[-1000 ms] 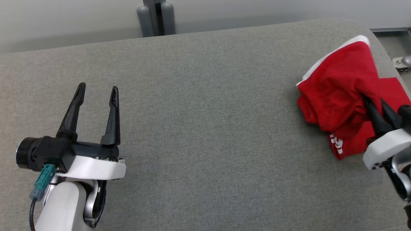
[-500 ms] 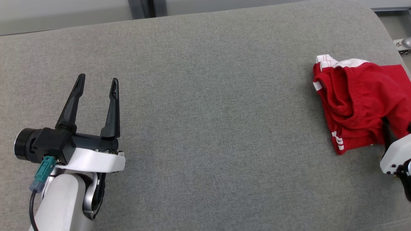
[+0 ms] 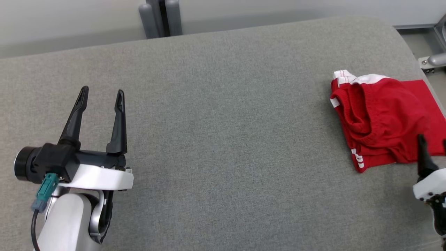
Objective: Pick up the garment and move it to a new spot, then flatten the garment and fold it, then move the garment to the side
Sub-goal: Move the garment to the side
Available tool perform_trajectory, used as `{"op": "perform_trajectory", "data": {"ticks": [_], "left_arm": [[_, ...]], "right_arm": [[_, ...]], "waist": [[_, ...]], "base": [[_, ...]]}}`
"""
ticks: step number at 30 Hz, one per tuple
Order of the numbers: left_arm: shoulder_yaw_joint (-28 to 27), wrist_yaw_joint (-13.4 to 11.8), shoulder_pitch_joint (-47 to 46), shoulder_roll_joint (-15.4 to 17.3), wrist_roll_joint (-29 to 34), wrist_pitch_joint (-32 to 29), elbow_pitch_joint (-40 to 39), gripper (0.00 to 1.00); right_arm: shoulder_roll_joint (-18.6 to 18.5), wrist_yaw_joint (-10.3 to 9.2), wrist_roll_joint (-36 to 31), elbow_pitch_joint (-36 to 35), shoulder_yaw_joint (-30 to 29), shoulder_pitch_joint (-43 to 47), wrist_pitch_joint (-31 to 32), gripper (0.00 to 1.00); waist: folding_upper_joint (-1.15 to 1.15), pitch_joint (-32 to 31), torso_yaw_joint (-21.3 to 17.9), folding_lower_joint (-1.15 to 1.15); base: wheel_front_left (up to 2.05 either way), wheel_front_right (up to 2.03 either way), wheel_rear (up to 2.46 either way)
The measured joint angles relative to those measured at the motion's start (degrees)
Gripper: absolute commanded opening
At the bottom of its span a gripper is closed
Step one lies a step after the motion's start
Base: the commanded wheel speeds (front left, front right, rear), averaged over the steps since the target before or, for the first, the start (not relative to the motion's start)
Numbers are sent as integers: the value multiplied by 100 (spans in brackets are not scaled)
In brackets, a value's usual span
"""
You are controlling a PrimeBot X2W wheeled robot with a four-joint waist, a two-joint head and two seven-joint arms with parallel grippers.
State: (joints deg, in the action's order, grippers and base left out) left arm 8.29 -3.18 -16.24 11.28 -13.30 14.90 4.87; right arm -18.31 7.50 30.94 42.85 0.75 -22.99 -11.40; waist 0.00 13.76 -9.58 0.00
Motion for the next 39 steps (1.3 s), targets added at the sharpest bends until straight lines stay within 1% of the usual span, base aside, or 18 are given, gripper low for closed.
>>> {"op": "perform_trajectory", "data": {"ticks": [3, 6, 9, 11, 14, 17, 20, 23, 27, 34, 39], "left_arm": [[-54, -64, 106, -27, 0, 0, -8, 100], [-79, -96, 201, -44, 0, 0, -37, 100], [-99, -136, 285, -37, 1, 0, -69, 100], [-121, -196, 364, -31, 2, 0, -93, 100], [-159, -261, 513, -41, -8, 0, -126, 100], [-182, -322, 670, -51, -22, 0, -165, 100], [-168, -402, 902, -89, -22, -1, -227, 100], [-180, -455, 1111, -97, -41, -52, -245, 100], [-198, -498, 1343, -86, -91, -130, -260, 100], [-186, -497, 1566, 47, -134, -277, -289, 100], [-141, -470, 1701, 63, -154, -380, -296, 100]], "right_arm": [[21, -1, 130, -613, -218, 249, -216, 100], [82, -1, -71, -1332, -470, 474, -314, 100], [349, -1, -420, -2148, -641, 632, -336, 100], [552, -1, -781, -2671, -698, 710, -352, 100], [868, 0, -1214, -3340, -594, 879, -357, 100], [1120, 1, -1641, -3767, -401, 1083, -248, 100], [1298, -1, -1901, -4017, -291, 1293, -102, 100], [1413, 0, -2089, -4089, -213, 1533, -10, 100], [1482, 0, -2265, -4135, -194, 1882, 82, 100], [1532, 0, -2440, -4083, -256, 2269, 230, 100], [1538, -1, -2429, -4105, -381, 2398, 274, 100]], "waist": [[0, -124, 25, 0], [0, -227, 99, 0], [0, -306, 226, 0], [0, -359, 315, 0], [0, -460, 453, 0], [0, -580, 597, 0], [0, -726, 728, 0], [0, -893, 829, 0], [0, -1139, 894, 0], [0, -1394, 842, 0], [0, -1442, 774, 0]], "base": [[0, 0, 0], [0, 0, 0], [0, 0, 0], [0, 0, 0], [0, 0, 0], [0, 0, 0], [0, 0, 0], [0, 0, 0], [0, 0, 0], [0, 0, 0], [0, 0, 0]]}}
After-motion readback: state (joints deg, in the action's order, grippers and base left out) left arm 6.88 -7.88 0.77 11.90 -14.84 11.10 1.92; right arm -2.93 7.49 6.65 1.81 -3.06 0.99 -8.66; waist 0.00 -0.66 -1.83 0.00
